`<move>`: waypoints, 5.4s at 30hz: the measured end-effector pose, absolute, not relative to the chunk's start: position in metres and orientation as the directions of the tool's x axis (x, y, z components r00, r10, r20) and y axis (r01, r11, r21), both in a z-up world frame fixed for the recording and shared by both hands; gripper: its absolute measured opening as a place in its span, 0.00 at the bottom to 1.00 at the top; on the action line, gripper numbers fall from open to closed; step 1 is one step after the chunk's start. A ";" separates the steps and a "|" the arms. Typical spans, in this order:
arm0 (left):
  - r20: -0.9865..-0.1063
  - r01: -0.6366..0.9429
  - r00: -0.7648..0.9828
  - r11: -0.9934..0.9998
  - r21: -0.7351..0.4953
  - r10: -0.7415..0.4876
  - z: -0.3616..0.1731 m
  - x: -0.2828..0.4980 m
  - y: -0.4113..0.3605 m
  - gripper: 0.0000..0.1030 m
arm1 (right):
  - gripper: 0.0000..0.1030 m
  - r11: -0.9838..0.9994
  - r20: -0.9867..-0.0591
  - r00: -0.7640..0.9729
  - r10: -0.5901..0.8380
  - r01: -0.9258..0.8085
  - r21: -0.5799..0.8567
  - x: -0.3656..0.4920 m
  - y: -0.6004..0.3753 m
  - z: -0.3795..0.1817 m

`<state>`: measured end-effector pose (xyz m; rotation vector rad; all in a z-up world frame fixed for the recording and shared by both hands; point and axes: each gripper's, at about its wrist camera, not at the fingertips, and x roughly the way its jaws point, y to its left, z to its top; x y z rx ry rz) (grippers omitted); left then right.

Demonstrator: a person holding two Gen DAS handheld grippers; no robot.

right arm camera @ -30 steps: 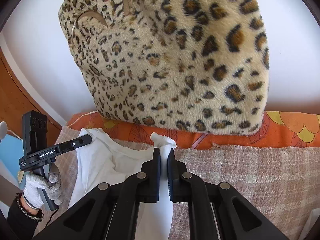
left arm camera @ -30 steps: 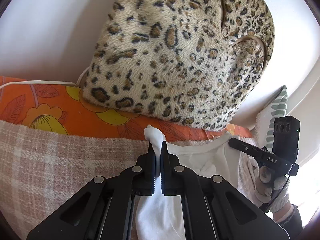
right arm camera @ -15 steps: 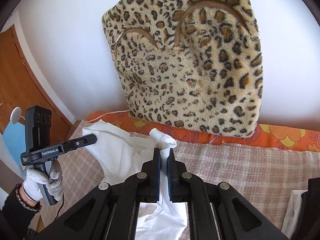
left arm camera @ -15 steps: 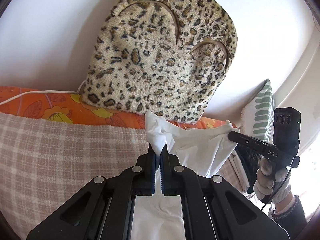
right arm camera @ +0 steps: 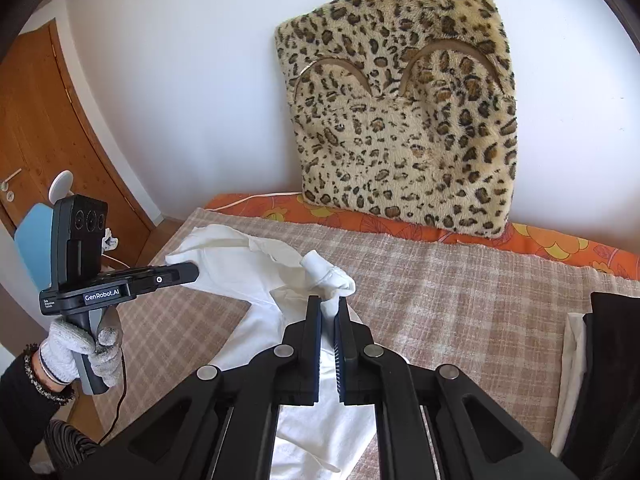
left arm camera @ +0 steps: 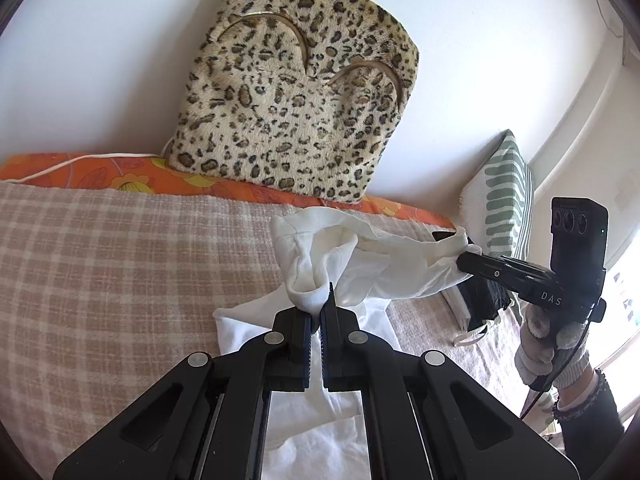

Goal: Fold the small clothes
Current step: 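Lift the collar with both grippers and fold it toward the folded hem, then open both grippers and release the folded collar onto the shirt, then press the folded shirt flat with the left gripper while the right gripper smooths its edge, then move both grippers to the folded shirt's edge and close them on it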

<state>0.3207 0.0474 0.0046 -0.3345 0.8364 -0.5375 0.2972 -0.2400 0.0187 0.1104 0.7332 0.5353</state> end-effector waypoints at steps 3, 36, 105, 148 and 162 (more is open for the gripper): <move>-0.624 0.326 0.534 0.820 -0.471 -0.571 0.004 0.297 0.045 0.02 | 0.03 0.861 -0.615 0.611 0.498 -0.431 0.269 0.273 -0.237 0.016; -0.796 0.509 0.540 0.859 0.051 -0.273 -0.077 0.145 0.039 0.07 | 0.09 0.850 -0.701 0.610 0.370 -0.527 -0.010 0.119 -0.226 -0.064; -0.729 0.458 0.442 0.830 -0.318 -0.523 -0.062 0.170 0.023 0.09 | 0.00 0.742 -0.769 0.517 0.376 -0.665 -0.084 0.126 -0.146 -0.089; -0.733 0.503 0.366 0.785 -0.362 -0.573 -0.063 0.183 -0.010 0.09 | 0.23 0.836 -0.656 0.568 0.498 -0.515 0.189 0.190 -0.211 -0.054; -0.797 0.416 0.366 0.851 -0.322 -0.480 -0.089 0.195 0.006 0.09 | 0.21 0.827 -0.752 0.459 0.473 -0.525 0.201 0.262 -0.159 -0.102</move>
